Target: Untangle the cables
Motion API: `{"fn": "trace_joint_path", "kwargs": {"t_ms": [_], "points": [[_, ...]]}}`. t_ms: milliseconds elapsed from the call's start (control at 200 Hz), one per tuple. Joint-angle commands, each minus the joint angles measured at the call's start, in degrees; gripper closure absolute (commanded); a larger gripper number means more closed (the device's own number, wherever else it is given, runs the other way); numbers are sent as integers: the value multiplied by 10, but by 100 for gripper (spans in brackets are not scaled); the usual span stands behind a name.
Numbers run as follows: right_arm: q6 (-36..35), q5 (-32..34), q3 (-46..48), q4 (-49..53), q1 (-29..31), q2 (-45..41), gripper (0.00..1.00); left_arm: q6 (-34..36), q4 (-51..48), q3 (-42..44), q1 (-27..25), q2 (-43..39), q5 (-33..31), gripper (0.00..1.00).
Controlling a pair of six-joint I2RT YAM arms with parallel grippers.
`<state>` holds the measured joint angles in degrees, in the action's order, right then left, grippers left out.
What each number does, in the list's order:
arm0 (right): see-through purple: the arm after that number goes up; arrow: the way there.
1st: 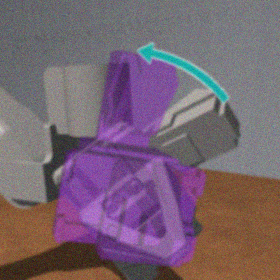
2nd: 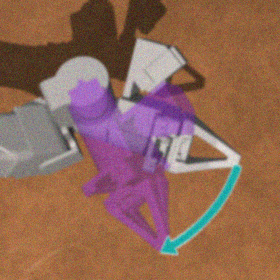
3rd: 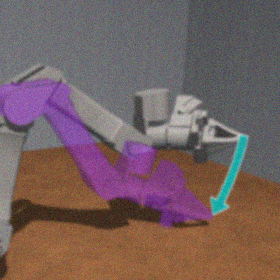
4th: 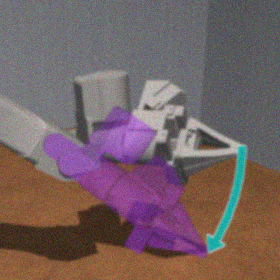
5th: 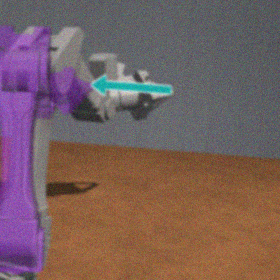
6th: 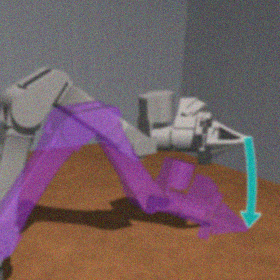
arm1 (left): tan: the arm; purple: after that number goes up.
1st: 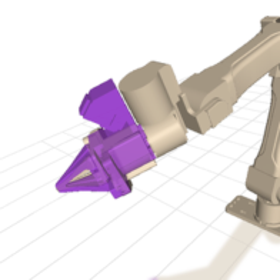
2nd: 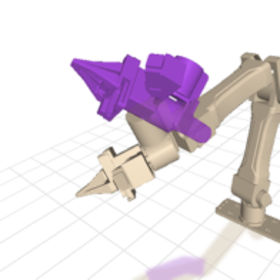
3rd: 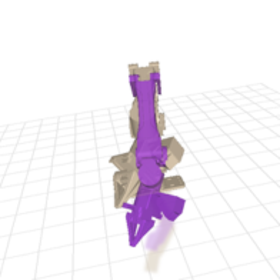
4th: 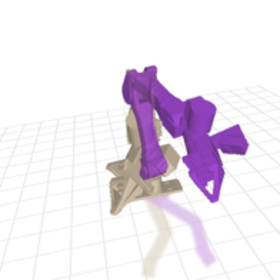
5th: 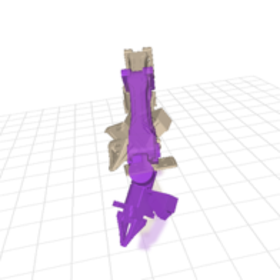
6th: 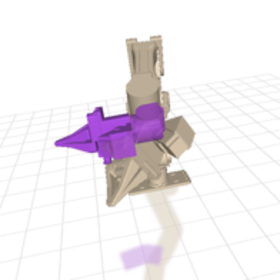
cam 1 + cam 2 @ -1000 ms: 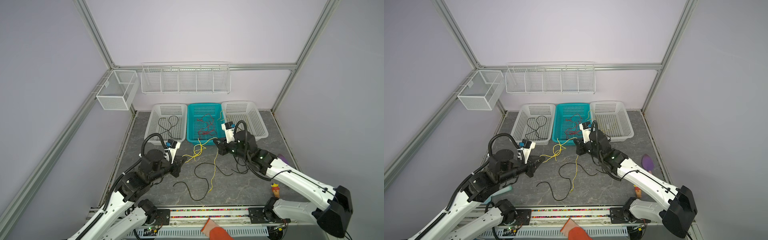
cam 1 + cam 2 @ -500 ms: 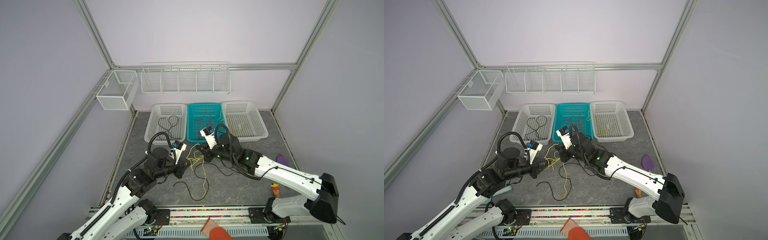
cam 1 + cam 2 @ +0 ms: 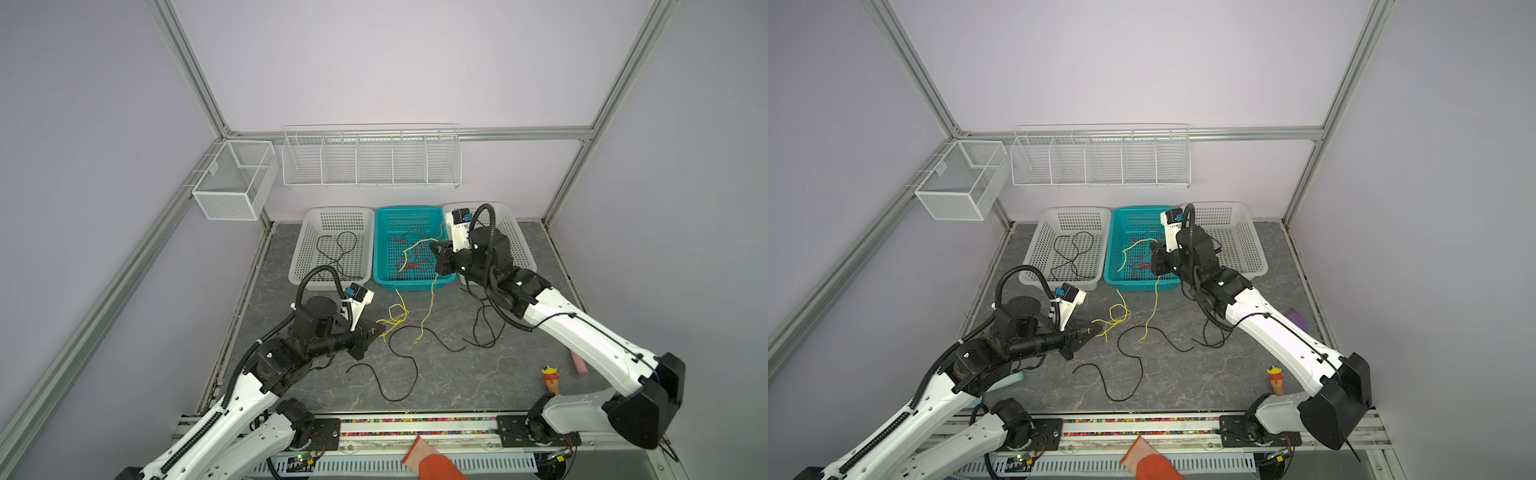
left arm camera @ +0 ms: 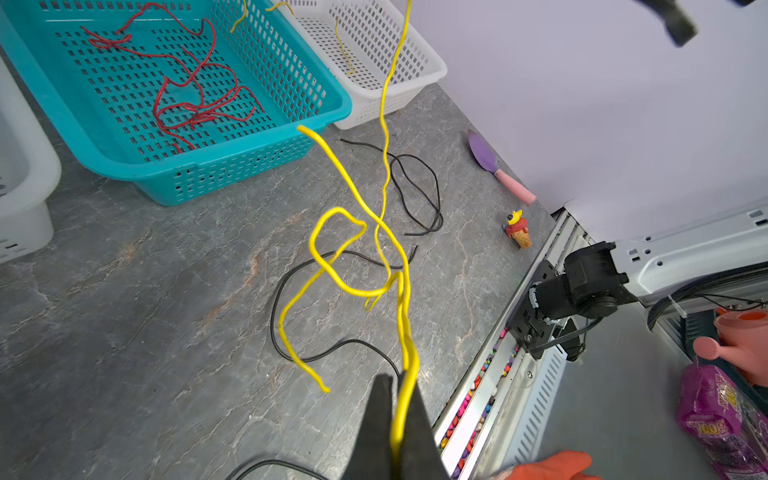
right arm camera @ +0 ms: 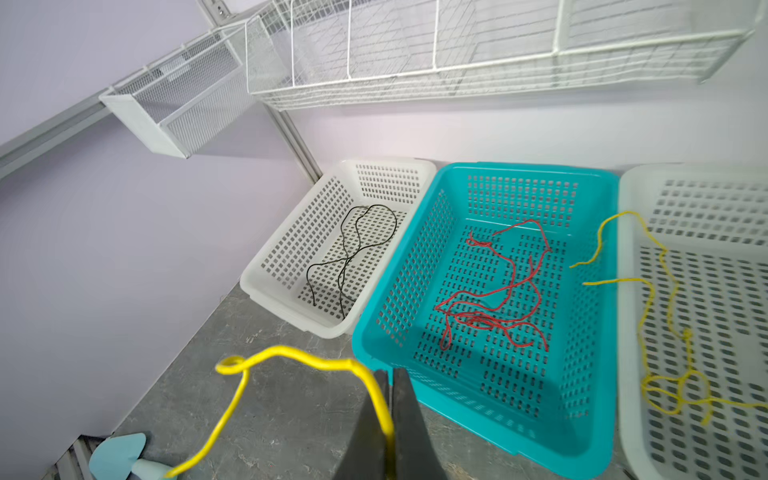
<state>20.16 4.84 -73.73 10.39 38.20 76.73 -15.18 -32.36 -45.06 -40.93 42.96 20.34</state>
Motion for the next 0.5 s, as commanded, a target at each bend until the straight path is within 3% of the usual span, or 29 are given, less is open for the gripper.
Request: {"fn": "trace_joint_path", "kwargs": {"t_ms": [0,245,315,495], "points": [[6,11,-32,40,-33,-55,94,18,-28,-7,1,-1,-29,100],[-47,100,-123,114,-118,-67,94,64,-91,-39,1,11,-115,100],[-61,152,-138,113,-146,-51,94,65,-88,-31,1,5,-142,100],[-80,203,-203,91,-206,24,94,55,-65,-7,1,-34,-182,100]]}}
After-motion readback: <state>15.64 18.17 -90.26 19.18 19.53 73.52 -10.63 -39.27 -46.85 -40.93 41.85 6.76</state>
